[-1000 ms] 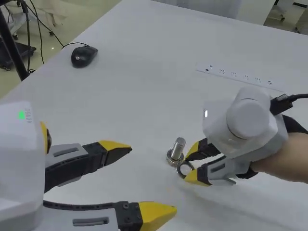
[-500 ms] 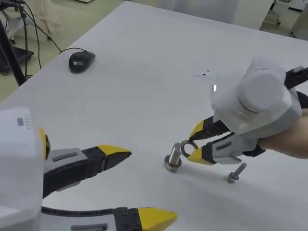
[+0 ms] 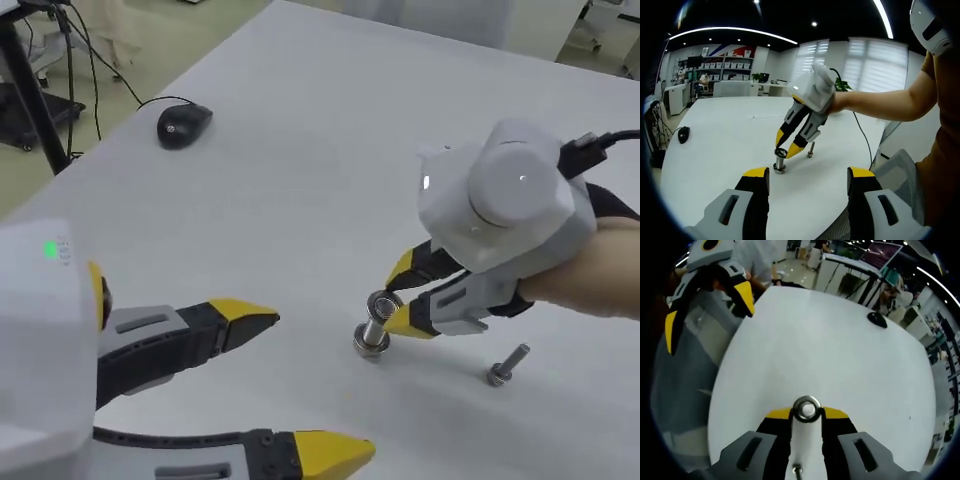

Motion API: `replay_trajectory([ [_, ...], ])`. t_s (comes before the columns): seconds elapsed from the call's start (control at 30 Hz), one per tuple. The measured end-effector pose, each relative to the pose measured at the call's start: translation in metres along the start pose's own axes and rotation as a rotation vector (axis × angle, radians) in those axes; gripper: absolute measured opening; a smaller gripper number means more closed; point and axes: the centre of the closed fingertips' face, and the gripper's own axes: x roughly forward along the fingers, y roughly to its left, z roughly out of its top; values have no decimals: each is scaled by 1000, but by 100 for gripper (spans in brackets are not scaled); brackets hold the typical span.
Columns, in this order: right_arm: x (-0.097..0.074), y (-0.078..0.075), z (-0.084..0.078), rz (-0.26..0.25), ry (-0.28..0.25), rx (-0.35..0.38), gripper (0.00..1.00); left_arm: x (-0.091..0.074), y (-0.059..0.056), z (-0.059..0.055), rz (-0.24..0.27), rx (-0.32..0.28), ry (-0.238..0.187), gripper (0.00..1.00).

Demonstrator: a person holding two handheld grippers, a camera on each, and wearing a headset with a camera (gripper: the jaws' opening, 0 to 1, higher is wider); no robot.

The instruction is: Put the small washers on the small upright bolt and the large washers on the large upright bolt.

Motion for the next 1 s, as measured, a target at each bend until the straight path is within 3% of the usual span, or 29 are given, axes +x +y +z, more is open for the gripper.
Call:
replay_trajectory([
  [0.4, 19, 1, -7, 19, 21, -3, 22, 0, 1, -2, 3, -9, 0, 62],
  [1.0, 46, 3, -21, 49, 27, 51, 23, 0, 8, -5, 15, -23, 7, 62],
])
